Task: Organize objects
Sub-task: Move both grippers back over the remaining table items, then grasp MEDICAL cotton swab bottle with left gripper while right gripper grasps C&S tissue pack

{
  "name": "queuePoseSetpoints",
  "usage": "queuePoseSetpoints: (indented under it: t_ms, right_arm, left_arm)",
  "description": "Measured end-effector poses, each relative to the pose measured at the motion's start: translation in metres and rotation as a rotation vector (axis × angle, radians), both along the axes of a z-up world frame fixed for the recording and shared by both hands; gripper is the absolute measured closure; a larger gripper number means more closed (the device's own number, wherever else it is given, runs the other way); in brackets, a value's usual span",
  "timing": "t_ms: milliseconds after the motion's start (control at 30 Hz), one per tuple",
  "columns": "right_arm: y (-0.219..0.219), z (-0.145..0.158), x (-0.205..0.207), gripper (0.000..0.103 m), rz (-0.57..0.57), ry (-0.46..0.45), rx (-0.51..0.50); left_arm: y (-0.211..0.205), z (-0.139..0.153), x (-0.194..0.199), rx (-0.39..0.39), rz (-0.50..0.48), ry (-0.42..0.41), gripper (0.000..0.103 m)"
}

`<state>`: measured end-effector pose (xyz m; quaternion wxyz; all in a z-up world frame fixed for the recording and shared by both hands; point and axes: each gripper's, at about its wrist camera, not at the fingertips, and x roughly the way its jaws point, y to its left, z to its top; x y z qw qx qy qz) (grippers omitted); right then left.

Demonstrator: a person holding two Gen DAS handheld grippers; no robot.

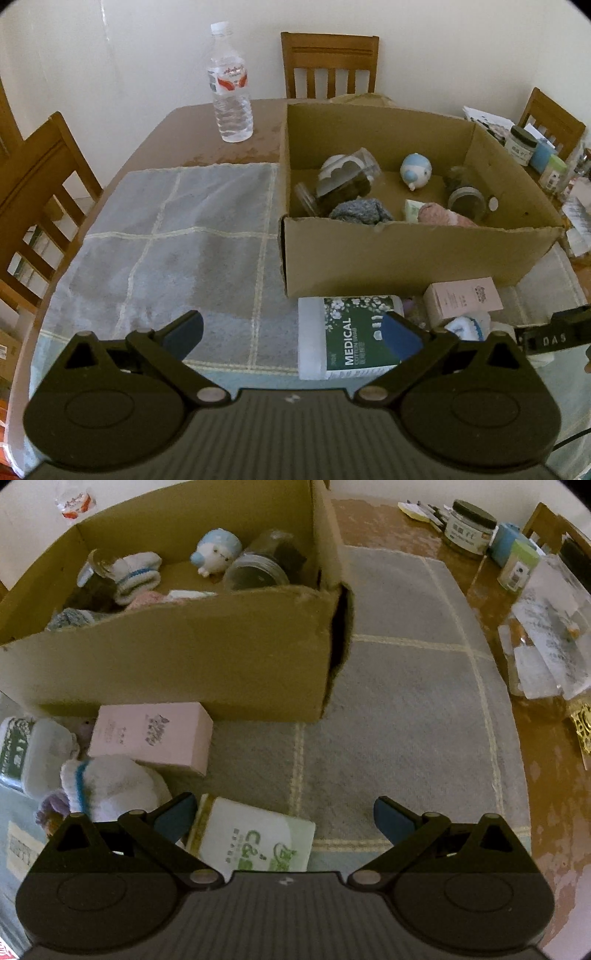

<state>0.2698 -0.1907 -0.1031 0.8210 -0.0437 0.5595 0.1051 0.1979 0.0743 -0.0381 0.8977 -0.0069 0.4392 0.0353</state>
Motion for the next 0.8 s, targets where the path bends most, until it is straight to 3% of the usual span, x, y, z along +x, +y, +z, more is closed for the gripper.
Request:
queuePoseSetpoints:
  t_ms: [167, 800]
  right_arm:
    - [-0.016, -0.003, -0.013, 0.0, 0.031, -0.012, -0.054]
    - [-0.04, -0.01, -0.031, 0.0, 0.05, -0.108, -0.028]
  left_arm:
    - [-0.004, -0.004, 0.003, -0.01, -0.029, 0.007, 0.001]
    - [-0.031, -0.046, 0.029, -0.035, -0.091, 0.082, 0.001]
